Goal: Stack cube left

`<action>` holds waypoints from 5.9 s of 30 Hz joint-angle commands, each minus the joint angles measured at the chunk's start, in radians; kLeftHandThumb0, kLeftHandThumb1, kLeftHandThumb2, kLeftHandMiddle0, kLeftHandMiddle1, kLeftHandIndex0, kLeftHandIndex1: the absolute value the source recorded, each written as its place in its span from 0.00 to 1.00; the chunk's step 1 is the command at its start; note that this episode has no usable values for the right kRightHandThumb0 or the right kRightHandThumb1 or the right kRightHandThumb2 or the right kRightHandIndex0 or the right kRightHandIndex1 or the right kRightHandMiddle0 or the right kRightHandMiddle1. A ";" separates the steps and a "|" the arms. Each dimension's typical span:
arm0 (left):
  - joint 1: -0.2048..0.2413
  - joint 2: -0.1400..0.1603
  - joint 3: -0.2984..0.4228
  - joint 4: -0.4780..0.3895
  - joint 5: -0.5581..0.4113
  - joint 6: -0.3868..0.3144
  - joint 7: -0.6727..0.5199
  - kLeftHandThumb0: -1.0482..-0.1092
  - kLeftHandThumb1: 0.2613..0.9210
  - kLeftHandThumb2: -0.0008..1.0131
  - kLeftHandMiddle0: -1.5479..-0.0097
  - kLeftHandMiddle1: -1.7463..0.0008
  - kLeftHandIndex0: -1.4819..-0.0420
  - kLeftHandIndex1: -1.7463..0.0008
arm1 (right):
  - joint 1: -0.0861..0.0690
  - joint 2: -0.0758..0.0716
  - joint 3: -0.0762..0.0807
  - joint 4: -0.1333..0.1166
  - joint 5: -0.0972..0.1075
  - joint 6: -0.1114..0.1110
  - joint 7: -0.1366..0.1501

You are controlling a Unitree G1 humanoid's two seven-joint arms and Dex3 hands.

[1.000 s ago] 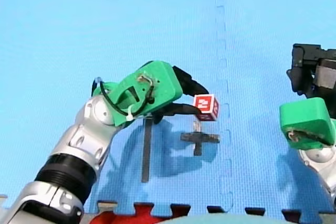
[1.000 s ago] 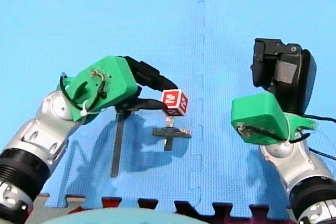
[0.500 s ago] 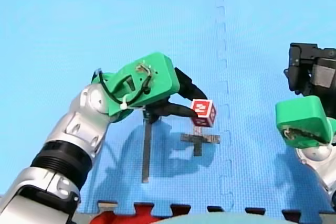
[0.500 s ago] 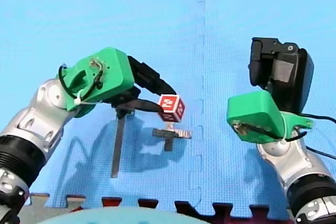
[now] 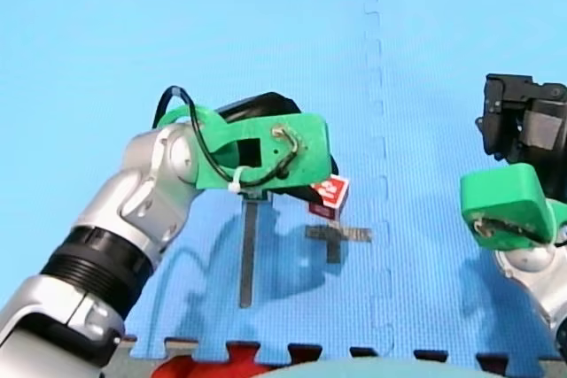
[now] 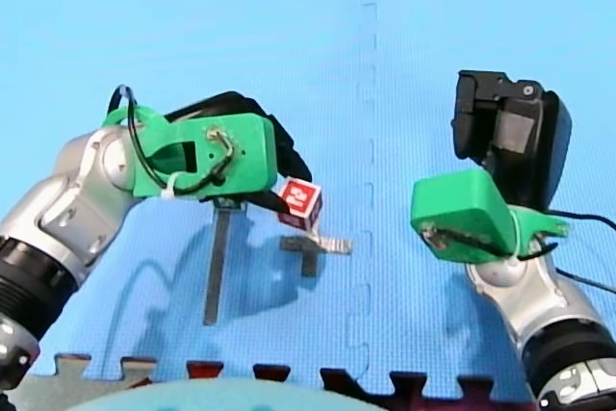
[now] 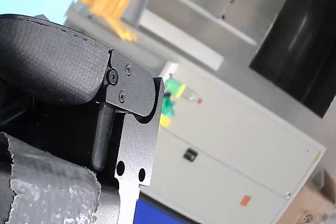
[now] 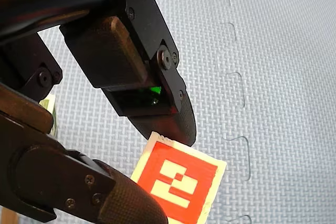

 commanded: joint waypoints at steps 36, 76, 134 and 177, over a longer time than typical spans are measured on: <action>0.090 -0.026 -0.004 0.096 0.022 -0.213 0.265 0.66 0.84 0.00 0.37 0.00 0.10 1.00 | -0.010 0.006 0.008 -0.011 -0.002 0.011 -0.017; 0.037 -0.017 -0.036 0.134 0.045 -0.132 0.139 0.67 0.82 0.00 0.35 0.00 0.06 0.96 | -0.008 0.012 0.012 -0.014 -0.003 0.002 -0.028; 0.013 -0.014 -0.046 0.316 0.024 -0.306 0.171 0.63 0.79 0.00 0.36 0.00 0.10 0.98 | -0.023 0.046 0.010 -0.028 0.005 0.021 -0.030; 0.042 -0.017 -0.095 0.294 0.103 -0.255 0.252 0.61 0.79 0.00 0.37 0.00 0.11 1.00 | -0.019 0.064 0.016 -0.051 -0.005 0.044 -0.048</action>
